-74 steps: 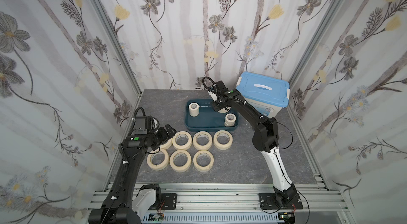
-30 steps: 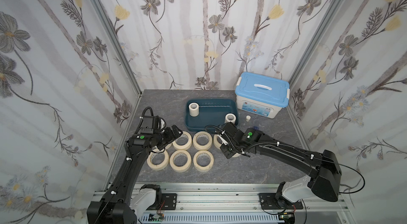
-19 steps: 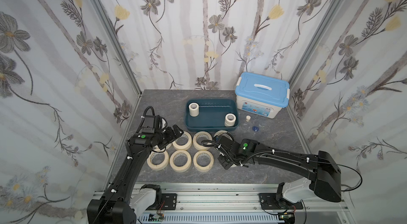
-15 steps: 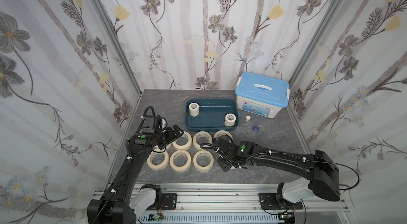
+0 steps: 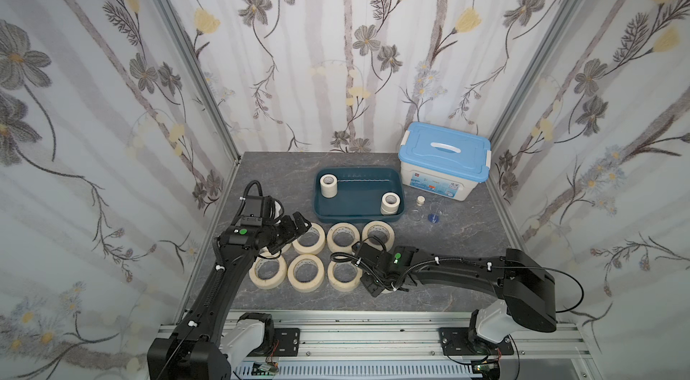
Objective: Take out the art tape in the storage box
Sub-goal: Place the art tape at the center of the board.
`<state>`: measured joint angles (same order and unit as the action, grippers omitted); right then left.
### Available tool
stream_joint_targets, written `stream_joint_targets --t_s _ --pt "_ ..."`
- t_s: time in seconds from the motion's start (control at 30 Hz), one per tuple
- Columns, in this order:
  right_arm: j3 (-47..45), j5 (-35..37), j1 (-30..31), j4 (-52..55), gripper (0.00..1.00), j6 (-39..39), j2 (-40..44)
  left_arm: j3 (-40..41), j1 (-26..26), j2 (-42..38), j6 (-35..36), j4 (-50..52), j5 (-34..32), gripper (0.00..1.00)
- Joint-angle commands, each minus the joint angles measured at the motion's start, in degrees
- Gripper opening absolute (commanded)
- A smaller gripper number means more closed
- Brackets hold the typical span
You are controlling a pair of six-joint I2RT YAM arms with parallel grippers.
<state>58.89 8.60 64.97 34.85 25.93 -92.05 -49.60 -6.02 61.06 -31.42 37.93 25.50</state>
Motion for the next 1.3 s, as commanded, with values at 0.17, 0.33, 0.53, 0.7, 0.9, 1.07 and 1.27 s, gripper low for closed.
stream_joint_targets --t_s 0.17,0.33,0.53,0.7,0.9,1.07,1.27 --pt "0.28 1.67 0.07 -4.08 0.16 0.12 -3.02 -0.85 -0.06 0.65 0.78 0.45 -0.65 1.00" --pt "0.25 2.83 0.07 -5.10 0.16 0.00 -4.13 -1.01 -0.04 0.86 0.79 0.61 -0.88 1.00" --pt "0.17 2.71 -0.03 -5.58 0.16 -0.03 -4.95 -1.63 -0.05 1.34 0.82 0.91 -0.95 1.00" --pt "-0.07 2.74 -0.41 -5.74 0.18 0.07 -4.94 -1.94 -0.07 1.70 0.70 0.79 -1.00 1.00" --pt "-0.36 2.63 -0.81 -5.58 0.24 -0.07 -4.67 -2.16 -0.11 1.96 0.83 0.85 -0.89 1.00" --pt "-0.67 2.41 -0.91 -5.50 0.30 -0.20 -4.04 -2.36 -0.13 2.14 0.96 0.90 -1.01 1.00" --pt "-0.89 2.57 -1.13 -5.41 0.33 -0.24 -1.89 -2.34 -0.17 1.92 1.00 1.06 -0.99 1.00"
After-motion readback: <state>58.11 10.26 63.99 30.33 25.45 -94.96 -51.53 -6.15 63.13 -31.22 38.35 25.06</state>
